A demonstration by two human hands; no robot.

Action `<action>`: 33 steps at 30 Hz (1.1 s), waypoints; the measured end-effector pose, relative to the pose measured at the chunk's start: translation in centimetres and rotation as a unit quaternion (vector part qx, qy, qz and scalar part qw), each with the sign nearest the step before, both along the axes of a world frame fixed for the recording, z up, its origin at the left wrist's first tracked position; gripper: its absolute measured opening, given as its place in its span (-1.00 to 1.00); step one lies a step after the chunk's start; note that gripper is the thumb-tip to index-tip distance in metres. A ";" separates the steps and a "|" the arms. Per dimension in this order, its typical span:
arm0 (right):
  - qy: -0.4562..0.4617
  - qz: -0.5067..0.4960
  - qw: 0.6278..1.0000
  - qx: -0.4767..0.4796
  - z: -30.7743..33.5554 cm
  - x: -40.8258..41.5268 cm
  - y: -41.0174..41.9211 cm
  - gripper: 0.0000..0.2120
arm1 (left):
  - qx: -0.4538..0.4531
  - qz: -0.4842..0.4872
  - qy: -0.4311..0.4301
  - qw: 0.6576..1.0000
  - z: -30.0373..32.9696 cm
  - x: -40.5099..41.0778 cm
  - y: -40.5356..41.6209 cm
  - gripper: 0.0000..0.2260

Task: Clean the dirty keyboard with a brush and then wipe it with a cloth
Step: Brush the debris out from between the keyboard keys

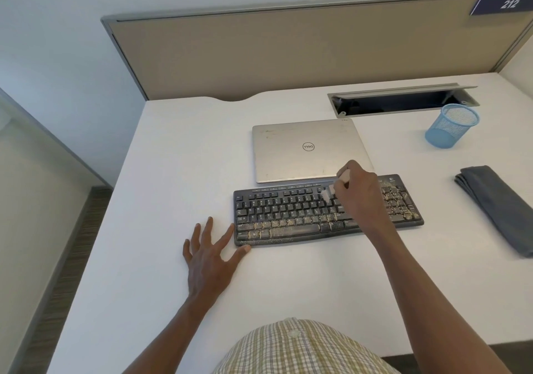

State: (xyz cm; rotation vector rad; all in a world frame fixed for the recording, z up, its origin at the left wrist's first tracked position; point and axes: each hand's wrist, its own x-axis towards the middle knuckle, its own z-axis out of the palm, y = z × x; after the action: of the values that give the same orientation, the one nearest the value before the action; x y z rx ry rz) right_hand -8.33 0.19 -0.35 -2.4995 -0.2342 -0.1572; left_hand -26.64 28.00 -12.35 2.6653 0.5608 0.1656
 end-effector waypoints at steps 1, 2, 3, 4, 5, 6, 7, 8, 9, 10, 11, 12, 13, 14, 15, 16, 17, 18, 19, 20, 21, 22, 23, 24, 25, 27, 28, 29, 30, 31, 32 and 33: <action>0.000 0.006 1.000 0.001 -0.2 -0.2 0.2 -0.99 | 0.001 0.000 0.000 1.000 0.0 0.0 0.0 -0.31; 0.002 0.012 1.000 -0.011 -0.4 -0.3 0.3 -0.99 | 0.002 0.000 0.000 1.000 -0.1 0.0 0.0 -0.31; 0.009 0.017 0.999 -0.028 -0.4 -0.3 0.3 -0.99 | 0.003 0.000 0.001 1.000 -0.1 0.0 0.0 -0.32; 0.018 0.019 0.999 -0.042 -0.3 -0.2 0.3 -0.99 | 0.003 0.001 0.001 1.000 -0.1 0.0 0.0 -0.32; 0.024 0.018 0.999 -0.045 -0.2 -0.1 0.3 -0.99 | 0.001 0.001 0.001 1.000 -0.1 0.0 0.1 -0.32; 0.025 0.014 0.999 -0.037 0.0 -0.1 0.2 -0.99 | -0.001 0.000 0.002 1.000 -0.1 0.0 0.0 -0.31; 0.020 0.010 0.999 -0.027 0.1 -0.1 0.2 -0.98 | -0.001 0.000 0.002 1.000 0.0 0.0 0.0 -0.31; 0.015 0.011 1.000 -0.018 0.0 -0.2 0.2 -0.98 | -0.001 0.000 0.002 1.000 0.0 0.0 0.0 -0.31; 0.014 0.016 1.000 -0.014 -0.2 -0.2 0.1 -0.97 | 0.000 0.000 0.002 1.000 0.0 0.0 0.0 -0.31; 0.018 0.022 0.999 -0.016 -0.3 -0.3 0.1 -0.95 | 0.001 0.000 0.001 1.000 0.0 0.0 0.0 -0.32; 0.028 0.025 0.999 -0.023 -0.2 -0.2 0.0 -0.93 | 0.003 -0.001 0.001 1.000 -0.1 0.0 0.0 -0.32; 0.036 0.026 0.999 -0.031 0.1 -0.2 -0.1 -0.93 | 0.005 -0.001 0.001 1.000 -0.1 0.0 0.0 -0.32; 0.040 0.030 0.998 -0.032 0.4 -0.1 -0.1 -0.92 | 0.005 -0.001 0.001 1.000 -0.1 0.0 0.0 -0.32; 0.038 0.043 0.998 -0.026 0.8 -0.2 0.0 -0.92 | 0.005 -0.001 0.001 1.000 -0.1 0.0 0.0 -0.32; 0.035 0.062 0.997 -0.016 1.0 -0.4 0.1 -0.91 | 0.005 0.000 -0.001 1.000 -0.1 0.0 0.0 -0.31; 0.034 0.085 0.996 -0.008 1.2 -0.5 0.3 -0.89 | 0.004 0.000 -0.002 1.000 -0.1 0.0 0.0 -0.31; 0.037 0.104 0.994 -0.007 1.1 -0.7 0.4 -0.86 | 0.003 0.000 -0.003 1.000 -0.1 0.0 0.0 -0.31; 0.040 0.117 0.992 -0.012 0.8 -0.7 0.3 -0.82 | 0.003 -0.001 -0.003 1.000 -0.1 0.0 0.0 -0.31; 0.039 0.124 0.991 -0.021 0.4 -0.6 0.1 -0.77 | 0.004 -0.001 -0.003 1.000 -0.1 0.0 0.0 -0.31; 0.039 0.125 0.991 -0.033 0.1 -0.5 -0.4 -0.73 | 0.004 -0.001 -0.002 1.000 -0.1 0.0 0.0 -0.31; 0.037 0.121 0.991 -0.042 -0.1 -0.2 -0.9 -0.71 | 0.005 -0.001 -0.002 1.000 -0.1 0.0 0.0 -0.31; 0.035 0.112 0.992 -0.048 -0.2 -0.1 -1.4 -0.71 | 0.006 0.000 -0.002 1.000 -0.1 0.0 0.0 -0.31; 0.032 0.099 0.993 -0.054 -0.1 0.0 -2.0 -0.73 | 0.007 0.000 -0.001 1.000 -0.1 0.1 0.1 -0.31; 0.028 0.085 0.994 -0.065 0.0 0.1 -2.6 -0.75 | 0.007 0.000 -0.002 1.000 -0.1 0.1 0.0 -0.31; 0.025 0.072 0.994 -0.080 0.1 0.2 -2.9 -0.76 | 0.006 0.000 -0.002 1.000 -0.1 0.1 0.0 -0.31; 0.015 0.059 0.994 -0.090 0.4 0.3 -3.2 -0.76 | 0.004 0.001 -0.004 1.000 -0.1 0.0 0.0 -0.31; 0.008 0.062 0.995 -0.080 0.5 0.3 -3.0 -0.76 | 0.003 0.001 -0.005 1.000 -0.1 0.0 0.0 -0.31; 0.004 0.068 0.995 -0.067 0.6 0.1 -2.7 -0.76 | 0.003 0.002 -0.004 1.000 -0.1 0.0 0.0 -0.31; 0.005 0.078 0.995 -0.055 0.6 0.0 -2.4 -0.77 | 0.002 0.002 -0.003 1.000 -0.1 0.0 0.0 -0.31; 0.011 0.087 0.995 -0.050 0.5 -0.1 -2.3 -0.78 | 0.003 0.003 -0.002 1.000 -0.1 0.0 0.0 -0.31; 0.019 0.093 0.994 -0.049 0.3 -0.1 -2.3 -0.79 | 0.002 0.003 -0.002 1.000 -0.1 0.0 0.0 -0.31; 0.027 0.090 0.994 -0.049 0.1 -0.1 -2.4 -0.78 | 0.001 0.002 -0.001 1.000 -0.1 0.0 0.0 -0.30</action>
State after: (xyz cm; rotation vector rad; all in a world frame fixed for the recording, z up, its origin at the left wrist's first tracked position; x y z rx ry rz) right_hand -8.46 -2.21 -0.30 -2.5596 -0.4518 -0.0055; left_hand -26.64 27.99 -12.42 2.6662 0.5653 0.1711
